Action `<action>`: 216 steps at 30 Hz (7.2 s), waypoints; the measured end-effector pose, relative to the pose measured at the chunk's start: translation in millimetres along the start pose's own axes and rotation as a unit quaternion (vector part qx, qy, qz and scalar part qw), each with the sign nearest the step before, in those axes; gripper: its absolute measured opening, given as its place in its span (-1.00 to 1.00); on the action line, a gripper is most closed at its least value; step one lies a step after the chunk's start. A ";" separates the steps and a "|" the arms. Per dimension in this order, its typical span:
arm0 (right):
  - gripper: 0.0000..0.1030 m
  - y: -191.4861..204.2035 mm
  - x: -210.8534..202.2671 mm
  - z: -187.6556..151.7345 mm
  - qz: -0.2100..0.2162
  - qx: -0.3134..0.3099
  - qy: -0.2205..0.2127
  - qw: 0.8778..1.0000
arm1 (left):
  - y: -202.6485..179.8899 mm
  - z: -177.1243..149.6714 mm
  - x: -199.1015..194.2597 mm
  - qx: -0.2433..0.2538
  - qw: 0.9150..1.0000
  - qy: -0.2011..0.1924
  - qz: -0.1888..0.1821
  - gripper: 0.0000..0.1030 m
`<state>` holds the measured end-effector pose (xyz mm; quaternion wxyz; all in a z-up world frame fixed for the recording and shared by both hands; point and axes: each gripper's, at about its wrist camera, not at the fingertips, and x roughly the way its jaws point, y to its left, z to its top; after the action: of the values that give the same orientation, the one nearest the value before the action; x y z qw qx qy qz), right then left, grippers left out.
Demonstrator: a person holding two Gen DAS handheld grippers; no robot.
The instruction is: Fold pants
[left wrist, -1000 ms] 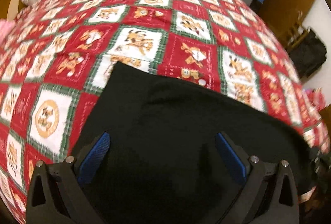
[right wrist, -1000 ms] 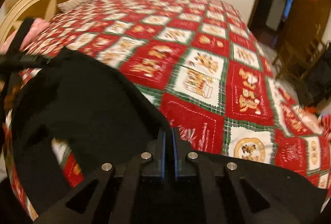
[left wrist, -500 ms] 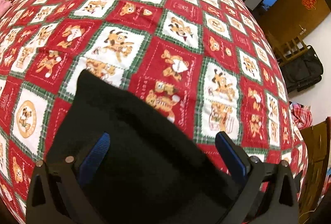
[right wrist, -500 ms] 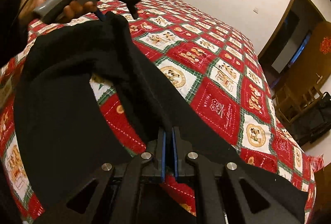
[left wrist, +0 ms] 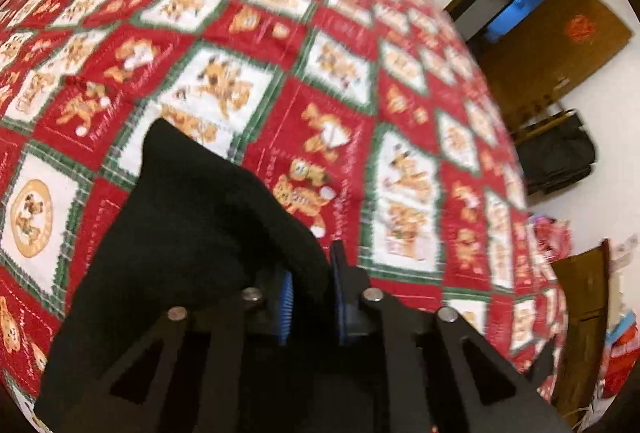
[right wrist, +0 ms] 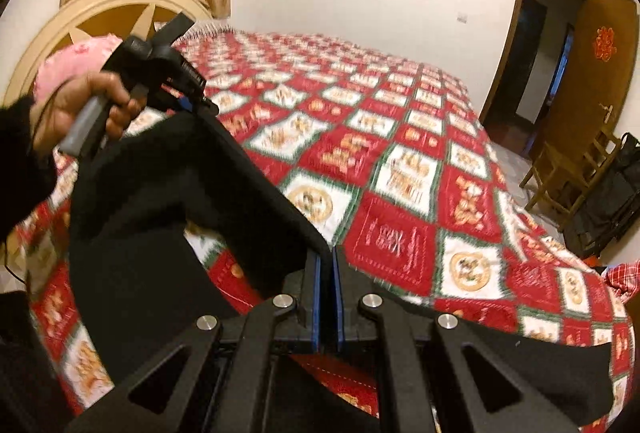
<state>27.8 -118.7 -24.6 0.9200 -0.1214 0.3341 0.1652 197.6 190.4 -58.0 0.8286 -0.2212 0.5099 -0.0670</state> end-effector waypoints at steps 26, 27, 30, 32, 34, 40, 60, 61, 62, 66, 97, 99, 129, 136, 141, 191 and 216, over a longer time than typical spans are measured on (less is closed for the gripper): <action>-0.90 120.7 -59.4 -85.1 0.079 -0.082 0.048 0.992 | 81.1 -139.8 -104.3 0.020 0.997 -0.076 -0.019 -0.70; -0.90 121.3 -56.4 -87.7 0.084 -0.081 0.056 0.992 | 83.4 -143.2 -103.6 0.021 0.997 -0.075 -0.015 -0.70; -0.90 125.1 -47.9 -98.8 0.087 -0.090 0.075 0.989 | 90.3 -150.1 -104.1 0.020 0.997 -0.078 -0.004 -0.70; -0.90 124.9 -43.8 -104.4 0.087 -0.087 0.082 0.989 | 95.8 -151.8 -105.2 0.018 0.997 -0.080 0.001 -0.70; -0.90 125.9 -40.0 -109.3 0.087 -0.085 0.088 0.989 | 98.9 -152.7 -106.7 0.015 0.996 -0.085 -0.001 -0.70; -0.90 126.9 -36.3 -111.6 0.081 -0.086 0.092 0.989 | 99.7 -151.5 -102.7 0.011 0.995 -0.097 -0.003 -0.55; -0.90 113.7 -57.2 -107.3 0.121 -0.081 0.080 0.986 | 112.6 -147.0 -130.8 -0.017 0.990 -0.140 -0.020 -0.86; -0.90 114.3 -54.6 -109.5 0.120 -0.082 0.084 0.986 | 114.5 -147.0 -131.4 -0.015 0.990 -0.140 -0.016 -0.86; -0.90 115.9 -51.6 -111.2 0.121 -0.085 0.088 0.985 | 115.2 -147.0 -129.4 -0.012 0.990 -0.138 -0.009 -0.86; -0.90 123.6 -41.1 -121.8 0.113 -0.111 0.107 0.982 | 122.7 -154.1 -104.6 -0.007 0.994 -0.104 0.044 -0.86; 0.27 79.2 115.3 14.0 0.296 0.148 0.107 0.938 | 35.6 -180.1 -58.7 0.124 0.964 -0.141 0.187 0.12; 0.27 89.5 117.9 10.5 0.314 0.132 0.128 0.931 | 36.4 -187.4 -59.5 0.128 0.961 -0.159 0.189 0.15; 0.08 -69.8 42.0 0.5 0.116 0.380 0.017 0.917 | 40.1 -186.2 -52.9 0.131 0.958 -0.165 0.193 0.41; 0.35 -185.4 -51.6 -76.1 -0.151 0.437 0.070 0.884 | 39.8 -186.2 -52.6 0.130 0.959 -0.165 0.193 0.42; 0.35 -222.3 -28.9 -109.1 -0.146 0.468 0.133 0.862 | 39.9 -184.7 -52.3 0.128 0.959 -0.162 0.197 0.44; 0.74 -233.2 -227.9 -256.9 -0.188 0.497 -0.030 0.847 | 38.4 -178.7 -49.2 0.122 0.959 -0.150 0.209 0.58; -0.78 -189.2 -208.0 -239.5 -0.275 0.391 0.036 0.878 | 35.5 -178.6 -48.2 0.109 0.955 -0.154 0.229 0.69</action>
<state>-187.2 -418.3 -46.0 0.8883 0.1554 0.3576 -0.2428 14.7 185.0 -102.4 0.9092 -0.0143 0.4027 0.1047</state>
